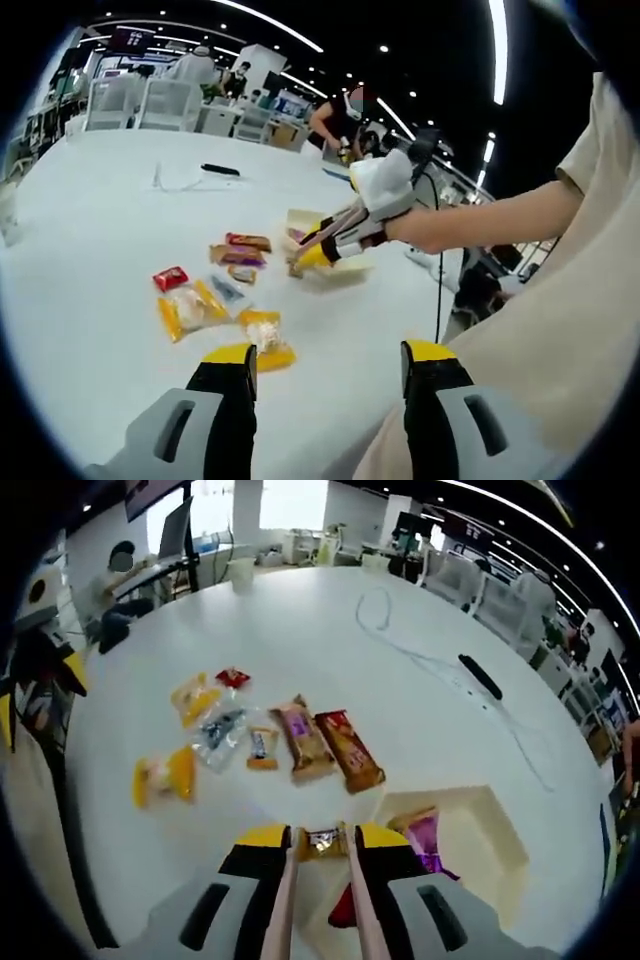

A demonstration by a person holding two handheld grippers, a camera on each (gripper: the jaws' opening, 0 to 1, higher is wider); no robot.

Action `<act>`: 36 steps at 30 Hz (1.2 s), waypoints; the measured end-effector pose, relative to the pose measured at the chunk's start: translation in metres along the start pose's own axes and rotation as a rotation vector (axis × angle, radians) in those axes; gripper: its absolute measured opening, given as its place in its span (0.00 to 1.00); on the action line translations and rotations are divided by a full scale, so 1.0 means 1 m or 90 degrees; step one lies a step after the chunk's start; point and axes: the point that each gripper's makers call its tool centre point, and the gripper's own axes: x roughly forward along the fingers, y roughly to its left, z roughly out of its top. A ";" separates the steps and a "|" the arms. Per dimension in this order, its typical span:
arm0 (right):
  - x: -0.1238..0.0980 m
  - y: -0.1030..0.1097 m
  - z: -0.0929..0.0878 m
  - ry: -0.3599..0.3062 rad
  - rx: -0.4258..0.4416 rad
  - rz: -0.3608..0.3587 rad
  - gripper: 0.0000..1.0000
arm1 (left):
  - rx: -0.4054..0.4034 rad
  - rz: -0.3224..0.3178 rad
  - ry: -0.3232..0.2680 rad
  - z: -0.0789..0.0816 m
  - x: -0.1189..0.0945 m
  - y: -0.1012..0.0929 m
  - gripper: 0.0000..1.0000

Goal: Place the target food into the container with the food tongs after gripping and lifting it, then release it inside without dropping or visibly crushing the food.

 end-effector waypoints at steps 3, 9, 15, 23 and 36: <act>0.002 0.001 0.000 0.003 -0.005 0.002 0.25 | 0.000 -0.001 0.000 0.001 0.000 -0.001 0.58; 0.005 0.002 -0.002 0.008 -0.018 0.011 0.25 | -0.003 0.001 0.000 0.001 0.000 0.000 0.58; 0.010 0.002 -0.001 0.006 -0.018 0.016 0.25 | -0.009 0.001 -0.004 0.001 0.000 0.002 0.58; 0.012 0.003 -0.003 0.013 0.001 0.015 0.25 | -0.012 0.001 -0.004 0.002 0.000 0.004 0.58; 0.008 0.017 -0.008 0.011 0.043 0.021 0.26 | -0.012 -0.006 -0.003 0.002 0.003 0.003 0.58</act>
